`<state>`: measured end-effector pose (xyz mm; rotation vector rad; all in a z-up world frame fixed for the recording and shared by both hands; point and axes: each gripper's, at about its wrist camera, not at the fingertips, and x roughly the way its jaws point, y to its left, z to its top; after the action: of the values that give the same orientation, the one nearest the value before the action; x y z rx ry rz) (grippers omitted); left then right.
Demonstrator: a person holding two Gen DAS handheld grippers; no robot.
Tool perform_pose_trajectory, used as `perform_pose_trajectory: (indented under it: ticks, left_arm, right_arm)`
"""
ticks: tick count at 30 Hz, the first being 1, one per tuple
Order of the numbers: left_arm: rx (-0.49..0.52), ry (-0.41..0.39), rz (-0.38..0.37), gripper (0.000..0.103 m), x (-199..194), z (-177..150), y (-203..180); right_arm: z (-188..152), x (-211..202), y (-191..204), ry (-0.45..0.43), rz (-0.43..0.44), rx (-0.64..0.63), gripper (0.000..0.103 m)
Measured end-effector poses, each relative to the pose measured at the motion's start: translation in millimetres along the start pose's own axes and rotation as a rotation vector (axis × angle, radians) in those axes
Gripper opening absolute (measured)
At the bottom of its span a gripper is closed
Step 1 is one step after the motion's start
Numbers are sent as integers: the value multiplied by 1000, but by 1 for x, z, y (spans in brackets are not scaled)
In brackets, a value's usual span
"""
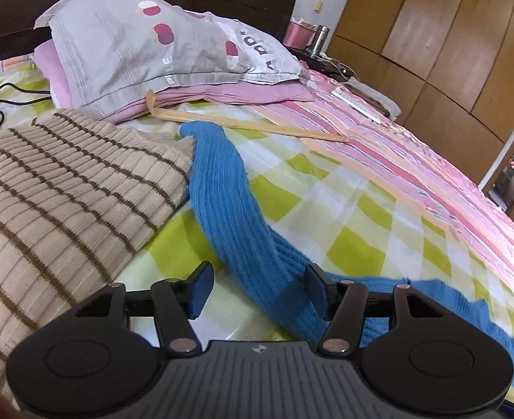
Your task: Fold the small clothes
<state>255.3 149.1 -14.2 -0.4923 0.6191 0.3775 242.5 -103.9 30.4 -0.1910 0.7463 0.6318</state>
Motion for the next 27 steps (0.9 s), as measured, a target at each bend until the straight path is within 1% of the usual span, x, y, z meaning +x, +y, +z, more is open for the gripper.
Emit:
perform_pose_trajectory:
  ticks: [2,3,4,5,6,7,8,9,11,12,13,14,17,20,23,27]
  left_arm:
    - [1,-7,7,62,0,-1,-2]
    - [17,-13,28,62,1,-3,-2]
    - [32,-15,54,52,2,-5,-2]
    - [37,-16,69,36,3,-6,1]
    - [24,-11,60,31,4,-7,6]
    - [-5,-10,34,26,3,-7,13]
    - [-34,-15,16,23,2,-7,18]
    - [-44,-20,16,22,0,-7,21]
    - [-26,-32,23,19,-3,-10,19]
    - [-17,-37,24,19,-4,-11,17]
    - [-14,-41,22,19,-5,-12,17]
    - [-15,-42,18,19,-5,-12,18]
    - [-30,-34,0,19,-6,-12,25]
    - [-22,-30,-9,19,-7,-12,30]
    - [-7,-40,-3,19,-8,-11,32]
    - [-13,-33,-7,19,-6,-12,34]
  right_arm:
    - [5,-1,0,-8,5,1,20]
    - [8,1,0,-11,11,4,20]
    - [12,3,1,-12,18,6,20]
    - [17,5,2,-11,25,5,20]
    - [22,8,4,-13,30,2,20]
    - [27,11,6,-16,36,-3,20]
    - [34,14,9,-18,47,-8,20]
    - [42,20,11,-18,61,-8,20]
    - [59,32,18,-24,94,3,20]
    - [69,41,23,-19,120,3,22]
    - [80,52,29,-7,146,5,27]
    - [88,62,32,-1,162,16,29]
    - [113,103,44,30,216,62,30]
    - [129,140,52,70,255,128,30]
    - [139,174,57,95,274,182,30]
    - [146,211,62,156,288,245,34]
